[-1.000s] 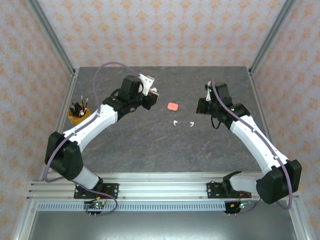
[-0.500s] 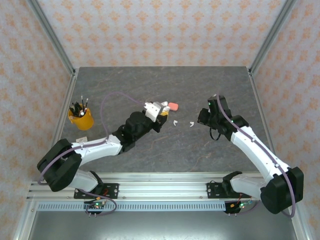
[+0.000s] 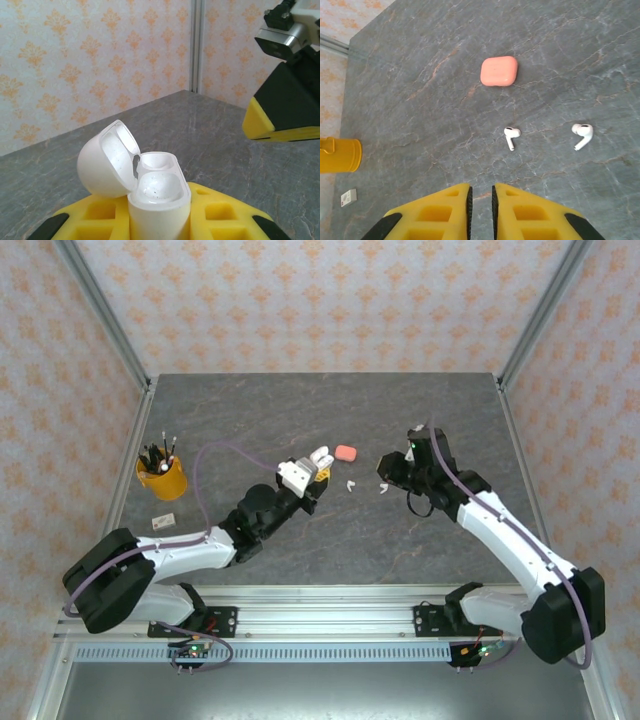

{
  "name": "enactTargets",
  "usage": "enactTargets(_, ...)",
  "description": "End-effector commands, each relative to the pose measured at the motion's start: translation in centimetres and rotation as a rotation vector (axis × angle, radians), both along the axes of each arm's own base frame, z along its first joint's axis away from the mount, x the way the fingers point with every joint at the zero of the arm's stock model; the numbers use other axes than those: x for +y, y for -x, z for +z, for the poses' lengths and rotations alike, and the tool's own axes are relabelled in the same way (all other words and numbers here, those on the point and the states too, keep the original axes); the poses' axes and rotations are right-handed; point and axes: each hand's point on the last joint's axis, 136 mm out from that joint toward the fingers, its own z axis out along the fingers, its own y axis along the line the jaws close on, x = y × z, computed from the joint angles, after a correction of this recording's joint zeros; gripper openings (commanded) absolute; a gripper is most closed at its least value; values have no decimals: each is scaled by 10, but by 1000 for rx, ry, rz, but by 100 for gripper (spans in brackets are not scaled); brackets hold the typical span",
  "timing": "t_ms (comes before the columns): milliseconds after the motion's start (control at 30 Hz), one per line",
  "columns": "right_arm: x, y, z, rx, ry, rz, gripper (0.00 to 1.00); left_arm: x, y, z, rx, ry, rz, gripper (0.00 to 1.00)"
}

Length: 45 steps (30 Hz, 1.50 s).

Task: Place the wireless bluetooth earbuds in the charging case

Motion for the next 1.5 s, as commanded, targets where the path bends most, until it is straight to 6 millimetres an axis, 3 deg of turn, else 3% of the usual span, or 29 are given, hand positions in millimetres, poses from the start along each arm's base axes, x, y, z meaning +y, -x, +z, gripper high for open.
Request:
enactTargets(0, 10, -14, -5, 12, -2, -3, 20, 9, -1, 14, -52, 43, 40, 0)
enactTargets(367, -2, -25, -53, 127, 133, -117, 22, 33, -11, 19, -11, 168, 82, 0)
enactTargets(467, 1, -25, -59, 135, 121, -114, 22, 30, -9, 24, -19, 180, 37, 0)
enactTargets(600, 11, -26, -40, 97, 59, -88, 21, 18, -3, 29, -26, 161, -52, 0)
enactTargets(867, 31, -26, 26, -73, -54, 33, 22, 2, 3, 37, -9, 155, -148, 0)
enactTargets(967, 40, -27, 37, -76, -101, 52, 22, -2, 4, 44, -14, 159, -170, 0)
enactTargets(1167, 57, -28, 31, -41, -197, 71, 21, -7, 1, 55, -25, 151, -176, 0)
enactTargets(1467, 95, -12, 18, -18, -176, 147, 20, -5, -3, 57, -46, 150, -146, 0)
